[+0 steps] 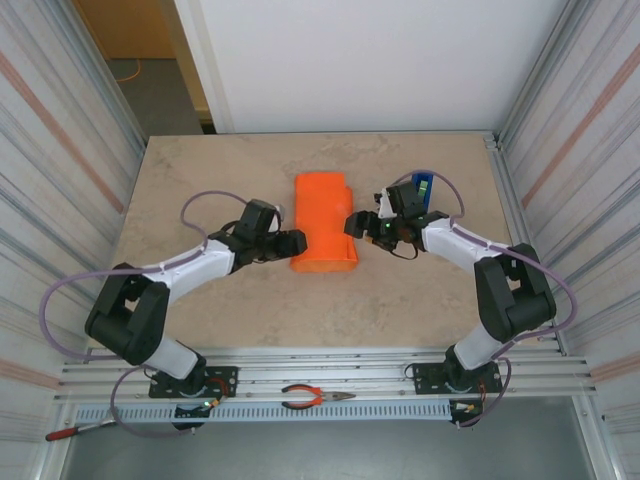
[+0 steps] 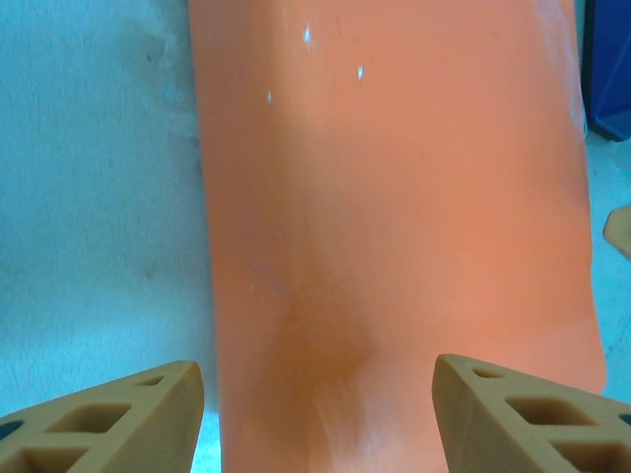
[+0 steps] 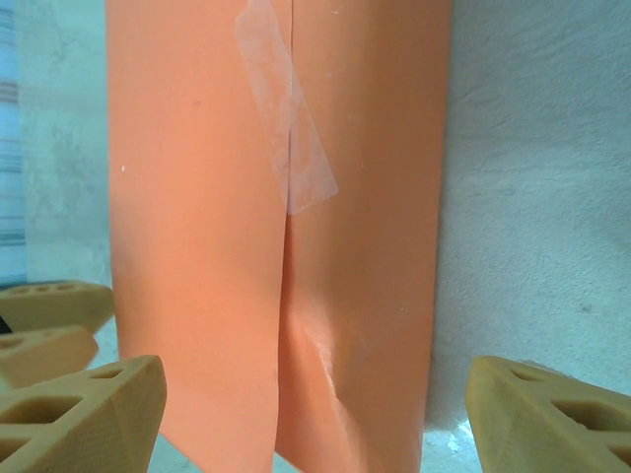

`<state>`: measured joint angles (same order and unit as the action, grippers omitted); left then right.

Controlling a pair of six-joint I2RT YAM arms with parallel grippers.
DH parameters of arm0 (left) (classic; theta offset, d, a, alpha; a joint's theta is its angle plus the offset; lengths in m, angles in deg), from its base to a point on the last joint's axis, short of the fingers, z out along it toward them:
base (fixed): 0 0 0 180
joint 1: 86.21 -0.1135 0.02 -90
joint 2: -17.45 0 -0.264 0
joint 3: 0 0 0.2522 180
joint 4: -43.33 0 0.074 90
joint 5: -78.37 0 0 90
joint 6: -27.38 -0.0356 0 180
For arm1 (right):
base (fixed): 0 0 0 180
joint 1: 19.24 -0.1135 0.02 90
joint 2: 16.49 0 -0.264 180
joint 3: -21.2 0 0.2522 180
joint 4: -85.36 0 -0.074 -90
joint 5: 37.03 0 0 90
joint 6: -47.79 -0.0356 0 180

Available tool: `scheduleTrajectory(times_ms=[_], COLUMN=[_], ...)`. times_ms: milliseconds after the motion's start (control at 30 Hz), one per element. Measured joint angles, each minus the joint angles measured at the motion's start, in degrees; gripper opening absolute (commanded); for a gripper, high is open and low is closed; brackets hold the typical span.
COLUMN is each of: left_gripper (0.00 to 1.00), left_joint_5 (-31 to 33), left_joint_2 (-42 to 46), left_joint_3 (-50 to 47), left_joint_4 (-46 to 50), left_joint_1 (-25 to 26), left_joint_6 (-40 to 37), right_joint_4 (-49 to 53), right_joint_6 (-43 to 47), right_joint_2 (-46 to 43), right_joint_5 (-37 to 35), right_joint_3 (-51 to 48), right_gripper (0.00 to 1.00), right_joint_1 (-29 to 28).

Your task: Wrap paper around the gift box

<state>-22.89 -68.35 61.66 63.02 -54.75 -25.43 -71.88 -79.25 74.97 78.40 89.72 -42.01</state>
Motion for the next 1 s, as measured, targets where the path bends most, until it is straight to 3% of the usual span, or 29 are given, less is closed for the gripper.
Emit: scheduleTrajectory(times_ms=[200, 300, 500, 600, 733, 867, 1000], left_gripper=[0.46, 0.43, 0.47, 0.52, 0.57, 0.57, 0.56], left_joint_5=[1.0, 1.3, 1.9, 2.3, 2.4, 2.3, 2.3], left_joint_2=[-1.7, -3.5, -4.7, -3.2, 0.9, 3.8, 3.3], left_joint_3=[-1.0, -1.0, -1.0, -1.0, -1.0, -1.0, -1.0], left_joint_4=[-2.0, -3.3, -3.6, -2.9, -1.5, -1.1, -0.3], left_joint_1=[2.4, 3.4, 4.2, 3.8, 1.6, -2.3, -6.2], left_joint_6=[2.0, 2.1, 2.0, 1.6, 0.5, -0.1, -0.1], right_joint_4=[-0.5, -1.6, -2.5, -2.5, -2.3, -2.0, -1.2], right_joint_6=[-1.0, -2.1, -3.1, -3.3, -3.2, -3.2, -3.3], right_joint_2=[0.1, 0.5, 1.1, 0.9, -2.0, -5.6, -6.2], right_joint_5=[0.1, 0.1, 0.4, 0.5, 0.3, -0.2, -1.2], right_joint_3=[-1.9, -2.6, -3.0, -3.1, -5.0, -7.6, -8.9], right_gripper=[0.7, 0.6, 0.62, 0.68, 0.67, 0.6, 0.41], right_joint_1=[-1.3, -2.4, -3.1, -2.3, 0.3, 3.7, 5.5])
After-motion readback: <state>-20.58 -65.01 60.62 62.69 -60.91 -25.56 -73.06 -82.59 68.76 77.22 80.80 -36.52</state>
